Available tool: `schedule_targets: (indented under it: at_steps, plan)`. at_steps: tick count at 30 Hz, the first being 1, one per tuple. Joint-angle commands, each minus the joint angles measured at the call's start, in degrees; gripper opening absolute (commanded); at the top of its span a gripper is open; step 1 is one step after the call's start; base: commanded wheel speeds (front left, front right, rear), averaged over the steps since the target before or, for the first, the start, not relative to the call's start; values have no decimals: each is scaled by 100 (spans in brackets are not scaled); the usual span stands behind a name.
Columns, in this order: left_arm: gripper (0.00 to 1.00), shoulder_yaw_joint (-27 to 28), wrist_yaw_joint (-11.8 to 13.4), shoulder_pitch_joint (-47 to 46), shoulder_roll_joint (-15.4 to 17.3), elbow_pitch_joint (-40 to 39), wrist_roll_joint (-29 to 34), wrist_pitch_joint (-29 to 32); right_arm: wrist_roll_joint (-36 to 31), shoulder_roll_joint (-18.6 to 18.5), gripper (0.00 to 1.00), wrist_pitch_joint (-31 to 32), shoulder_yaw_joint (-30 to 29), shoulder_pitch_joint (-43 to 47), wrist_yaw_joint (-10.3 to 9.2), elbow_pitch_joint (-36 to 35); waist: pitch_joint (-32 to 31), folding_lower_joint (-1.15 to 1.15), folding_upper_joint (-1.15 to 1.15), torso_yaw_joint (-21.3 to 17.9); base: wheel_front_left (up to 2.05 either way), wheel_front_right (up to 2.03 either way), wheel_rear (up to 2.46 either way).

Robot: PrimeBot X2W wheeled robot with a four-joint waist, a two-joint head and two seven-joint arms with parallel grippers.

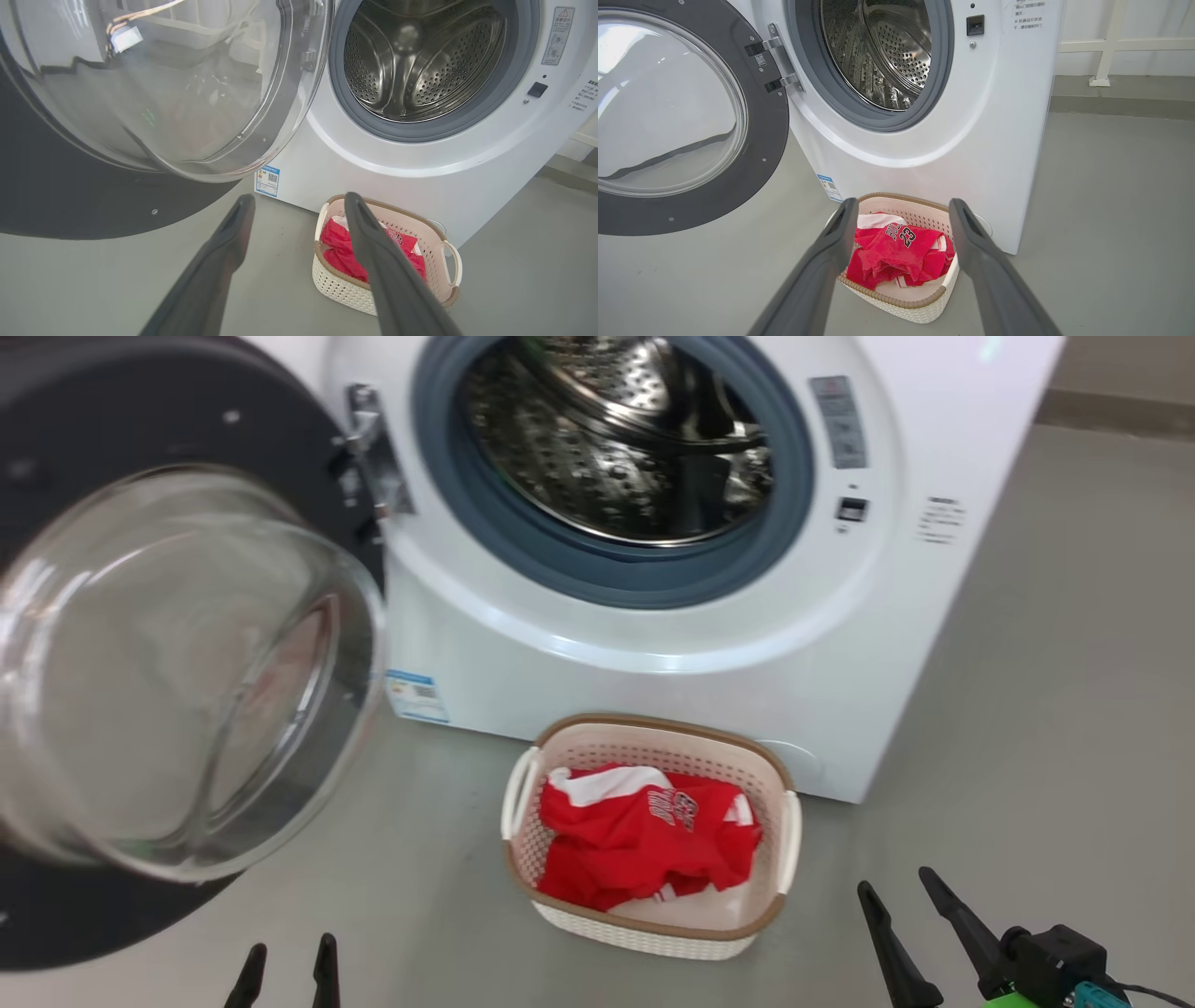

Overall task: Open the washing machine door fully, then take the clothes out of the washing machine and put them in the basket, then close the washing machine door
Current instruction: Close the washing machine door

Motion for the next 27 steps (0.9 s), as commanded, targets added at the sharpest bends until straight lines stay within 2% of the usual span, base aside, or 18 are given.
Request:
schedule_targets:
  at_steps: [1,7,17,27]
  plan:
    - [100,178,41,-54,47,-148,-4,-29,38,-101,100,-37,160,-169,42,-110,-141,0,0,415,0,0,0]
    - [100,223,126,114,47,-229,-30,-29,57,-107,100,-37,390,-182,42,-69,-242,0,0,714,0,0,0]
    - [100,291,312,320,47,-435,-268,-29,123,-135,100,-37,649,-346,42,17,-241,0,0,771,0,0,0]
    - [100,313,350,389,47,-538,-343,-29,167,-119,100,-37,699,-306,42,45,-352,0,0,734,0,0,0]
